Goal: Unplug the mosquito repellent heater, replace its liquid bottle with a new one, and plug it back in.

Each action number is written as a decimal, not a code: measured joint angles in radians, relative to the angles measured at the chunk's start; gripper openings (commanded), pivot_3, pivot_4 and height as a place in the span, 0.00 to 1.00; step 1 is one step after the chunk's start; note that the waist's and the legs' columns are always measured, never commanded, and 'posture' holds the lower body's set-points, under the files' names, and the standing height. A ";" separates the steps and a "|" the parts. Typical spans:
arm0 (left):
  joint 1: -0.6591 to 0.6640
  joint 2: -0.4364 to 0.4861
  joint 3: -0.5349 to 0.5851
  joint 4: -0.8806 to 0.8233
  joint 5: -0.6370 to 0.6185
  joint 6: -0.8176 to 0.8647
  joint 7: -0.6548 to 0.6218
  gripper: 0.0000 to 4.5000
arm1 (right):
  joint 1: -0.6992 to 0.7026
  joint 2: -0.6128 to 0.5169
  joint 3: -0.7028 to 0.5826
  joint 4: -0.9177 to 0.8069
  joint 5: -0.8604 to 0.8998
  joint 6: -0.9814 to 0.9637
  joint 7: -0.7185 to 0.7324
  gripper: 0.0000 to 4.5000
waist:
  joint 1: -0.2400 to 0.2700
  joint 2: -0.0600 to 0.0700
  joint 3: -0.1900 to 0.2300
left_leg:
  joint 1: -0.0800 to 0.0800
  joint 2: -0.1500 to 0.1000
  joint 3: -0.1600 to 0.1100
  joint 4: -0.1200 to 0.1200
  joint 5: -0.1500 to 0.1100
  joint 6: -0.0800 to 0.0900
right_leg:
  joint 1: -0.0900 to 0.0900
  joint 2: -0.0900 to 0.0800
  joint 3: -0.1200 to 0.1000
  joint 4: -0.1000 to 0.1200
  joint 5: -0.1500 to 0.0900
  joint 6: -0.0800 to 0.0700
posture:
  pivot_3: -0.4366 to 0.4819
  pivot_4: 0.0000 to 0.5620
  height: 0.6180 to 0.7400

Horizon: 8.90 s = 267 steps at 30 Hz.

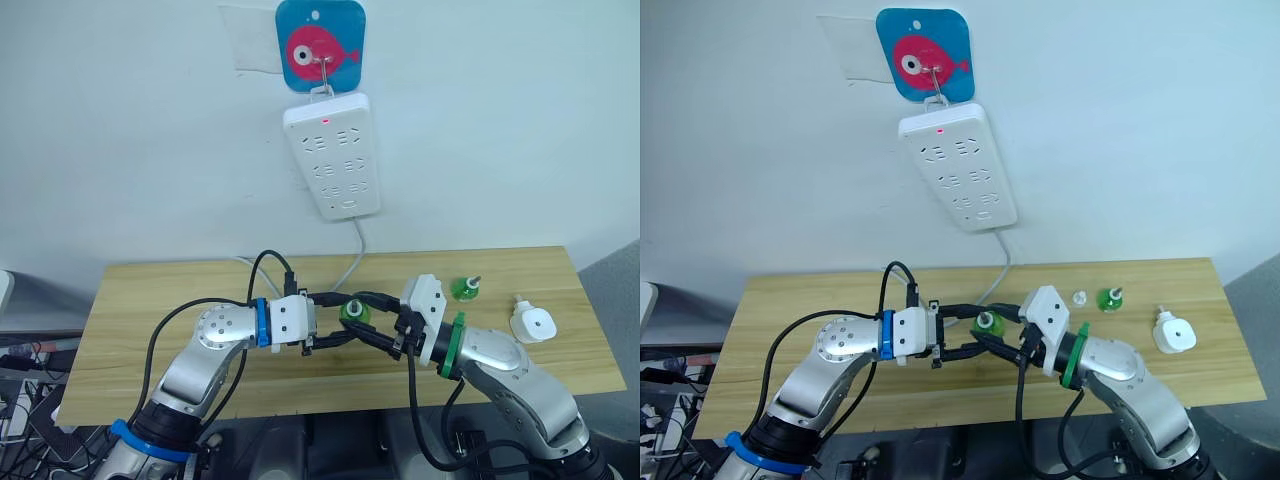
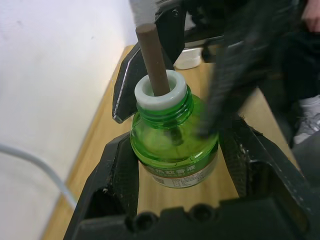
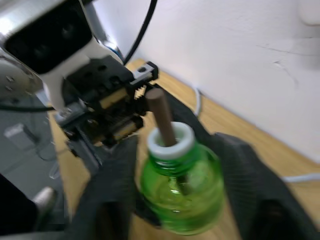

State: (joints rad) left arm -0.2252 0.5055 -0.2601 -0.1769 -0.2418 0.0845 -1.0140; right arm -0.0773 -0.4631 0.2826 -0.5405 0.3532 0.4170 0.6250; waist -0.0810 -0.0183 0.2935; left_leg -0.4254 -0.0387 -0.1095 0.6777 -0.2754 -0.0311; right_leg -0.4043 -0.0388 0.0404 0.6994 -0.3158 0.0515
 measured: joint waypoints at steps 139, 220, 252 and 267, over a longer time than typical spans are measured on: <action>0.058 -0.197 0.008 -0.017 -0.122 -0.092 0.092 0.50 | -0.251 -0.803 -0.167 0.528 0.484 0.620 -0.177 1.00 | 0.001 0.001 0.008 | -0.002 0.000 0.004 0.001 -0.002 0.005 | 0.001 -0.001 0.003 -0.003 0.000 0.000 | 0.35 0.64 1.00; 0.206 -0.077 0.033 -0.189 -0.191 -0.107 0.000 0.50 | -0.164 -0.030 -0.594 0.462 1.053 1.189 -0.066 0.66 | -0.001 0.001 0.024 | -0.004 -0.001 0.001 0.002 -0.002 0.005 | 0.000 -0.002 0.002 -0.002 0.000 0.000 | 0.35 0.58 1.00; 0.176 -0.078 0.012 -0.166 -0.189 -0.115 -0.026 0.50 | -0.168 -0.415 -0.347 0.423 1.584 0.876 -0.271 0.66 | -0.001 0.001 0.024 | -0.005 -0.001 0.002 0.002 -0.002 0.005 | 0.000 -0.002 0.000 -0.003 0.000 0.000 | 0.36 0.53 1.00; 0.148 -0.090 -0.004 -0.139 -0.184 -0.114 -0.035 0.50 | -0.169 -0.419 -0.335 0.404 1.584 0.853 -0.256 0.66 | -0.001 0.001 0.024 | -0.005 -0.001 0.002 0.003 -0.002 0.005 | 0.000 -0.002 0.000 -0.002 0.000 0.000 | 0.35 0.54 1.00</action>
State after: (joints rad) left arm -0.0772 0.4157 -0.2638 -0.3158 -0.4255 -0.0291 -1.0485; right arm -0.2460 -0.8825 -0.0527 -0.1362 1.9371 1.2699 0.3687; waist -0.0823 -0.0172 0.3175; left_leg -0.4303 -0.0397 -0.1075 0.6803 -0.2774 -0.0263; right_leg -0.4046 -0.0407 0.0406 0.6970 -0.3157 0.0518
